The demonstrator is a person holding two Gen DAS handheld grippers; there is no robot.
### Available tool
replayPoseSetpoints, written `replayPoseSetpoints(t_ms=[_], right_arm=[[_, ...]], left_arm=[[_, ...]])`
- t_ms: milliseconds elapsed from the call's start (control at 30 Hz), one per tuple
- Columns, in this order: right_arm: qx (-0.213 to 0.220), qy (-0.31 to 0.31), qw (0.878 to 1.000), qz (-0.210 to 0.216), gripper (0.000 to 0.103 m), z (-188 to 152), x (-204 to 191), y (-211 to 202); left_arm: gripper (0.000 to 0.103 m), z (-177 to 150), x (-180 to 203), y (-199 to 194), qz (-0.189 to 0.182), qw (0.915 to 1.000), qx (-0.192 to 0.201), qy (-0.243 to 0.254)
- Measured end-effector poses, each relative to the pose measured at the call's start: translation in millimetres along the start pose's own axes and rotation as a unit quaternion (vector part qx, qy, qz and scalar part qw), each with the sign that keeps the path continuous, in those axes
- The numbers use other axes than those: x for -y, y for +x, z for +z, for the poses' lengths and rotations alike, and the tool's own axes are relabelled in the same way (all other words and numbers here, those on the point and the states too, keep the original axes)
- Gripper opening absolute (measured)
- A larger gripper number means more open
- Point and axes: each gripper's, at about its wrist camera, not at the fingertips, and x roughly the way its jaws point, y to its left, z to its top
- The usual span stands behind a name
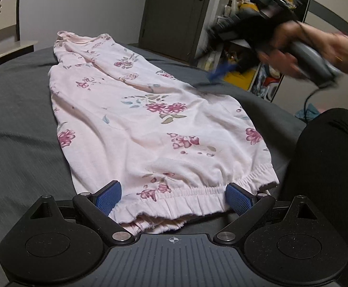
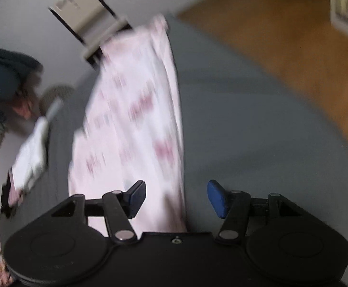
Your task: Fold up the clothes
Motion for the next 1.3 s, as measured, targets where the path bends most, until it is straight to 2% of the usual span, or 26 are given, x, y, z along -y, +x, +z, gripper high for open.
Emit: replayPoseSetpoints(t_ms=[100, 167, 233, 333, 467, 700, 800, 833, 867, 1067, 1133, 1300], right_arm=[[0.044, -0.013, 0.999, 0.013, 0.049, 49, -14, 24], [0.045, -0.012, 0.999, 0.016, 0.037, 86, -20, 53], [0.043, -0.011, 0.999, 0.013, 0.030, 119, -25, 80], [0.041, -0.025, 0.999, -0.015, 0.025, 155, -33, 118], [0.037, -0.030, 0.998, -0.046, 0.024, 186, -38, 163], [0.047, -0.034, 0.998, -0.040, 0.021, 200, -37, 191], [0.047, -0.052, 0.996, -0.055, 0.014, 204, -41, 200], [0.047, -0.055, 0.996, -0.057, 0.006, 205, -42, 201], [0.047, -0.058, 0.995, -0.059, 0.003, 207, -43, 202], [0.085, -0.092, 0.987, -0.098, 0.003, 223, -55, 199], [0.082, -0.093, 0.987, -0.106, 0.003, 227, -57, 202], [0.052, -0.095, 0.982, -0.155, 0.003, 221, -51, 215]], left_arm=[[0.094, -4, -2, 1, -0.006, 0.9999, 0.013, -0.004], [0.094, -6, -3, 1, -0.008, 0.9998, 0.016, -0.003], [0.094, -6, -5, 1, -0.011, 0.9998, 0.016, -0.007], [0.094, -5, -8, 2, -0.016, 0.9995, 0.018, -0.020], [0.095, -5, -10, 3, -0.021, 0.9991, 0.020, -0.031], [0.096, -8, -21, 1, -0.046, 0.9958, 0.036, -0.070], [0.096, -9, -27, 1, -0.058, 0.9929, 0.042, -0.094], [0.096, -9, -28, 2, -0.061, 0.9921, 0.043, -0.100], [0.096, -9, -30, 2, -0.064, 0.9913, 0.045, -0.106], [0.096, -11, -30, 3, -0.067, 0.9912, 0.047, -0.104], [0.096, -11, -28, 4, -0.064, 0.9920, 0.047, -0.098], [0.097, -10, -25, 4, -0.058, 0.9939, 0.042, -0.084]])
